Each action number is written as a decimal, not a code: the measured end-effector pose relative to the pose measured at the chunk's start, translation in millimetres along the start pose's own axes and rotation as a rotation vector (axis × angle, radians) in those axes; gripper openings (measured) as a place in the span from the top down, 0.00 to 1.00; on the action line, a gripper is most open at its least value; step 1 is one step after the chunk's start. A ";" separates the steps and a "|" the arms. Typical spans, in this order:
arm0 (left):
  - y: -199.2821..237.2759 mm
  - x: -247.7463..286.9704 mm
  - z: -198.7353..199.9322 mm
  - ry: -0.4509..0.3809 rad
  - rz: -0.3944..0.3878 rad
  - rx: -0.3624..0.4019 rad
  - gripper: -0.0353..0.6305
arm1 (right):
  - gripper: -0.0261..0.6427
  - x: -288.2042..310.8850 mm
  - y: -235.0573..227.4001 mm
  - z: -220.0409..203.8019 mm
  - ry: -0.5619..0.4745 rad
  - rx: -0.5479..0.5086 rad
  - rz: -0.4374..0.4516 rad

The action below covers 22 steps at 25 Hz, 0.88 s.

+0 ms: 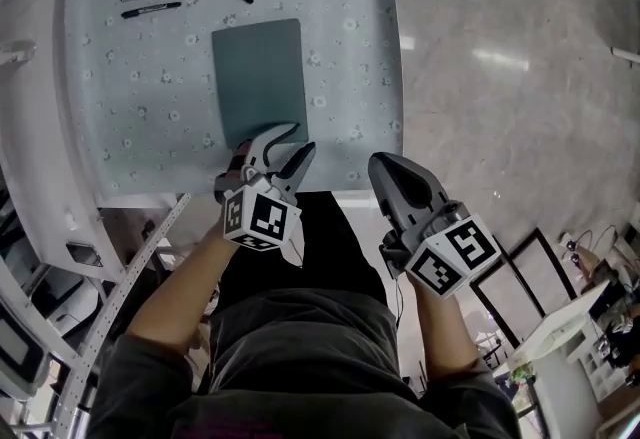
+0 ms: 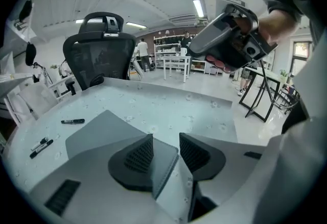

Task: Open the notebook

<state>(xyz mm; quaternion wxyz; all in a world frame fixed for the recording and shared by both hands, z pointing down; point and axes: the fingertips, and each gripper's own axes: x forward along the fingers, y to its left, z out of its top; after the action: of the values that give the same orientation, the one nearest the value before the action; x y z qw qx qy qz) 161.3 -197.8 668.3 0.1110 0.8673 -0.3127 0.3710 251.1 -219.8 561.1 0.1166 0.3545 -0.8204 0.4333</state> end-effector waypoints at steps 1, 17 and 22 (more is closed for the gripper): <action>-1.9 2.5 -1.9 0.008 0.004 0.024 0.70 | 0.96 0.2 -1.4 -2.0 0.003 0.003 -0.001; -5.8 18.5 -17.0 0.068 0.054 0.213 0.74 | 0.96 4.1 -17.6 -17.7 0.021 0.036 -0.005; -5.7 18.6 -17.0 0.063 0.048 0.207 0.75 | 0.96 4.6 -18.3 -17.2 0.019 0.037 -0.003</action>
<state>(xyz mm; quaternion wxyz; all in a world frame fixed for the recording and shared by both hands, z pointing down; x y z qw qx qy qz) 165.0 -194.7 693.7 0.0217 0.8542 -0.2898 0.4311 258.3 -215.1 585.2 0.1183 0.3536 -0.8105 0.4516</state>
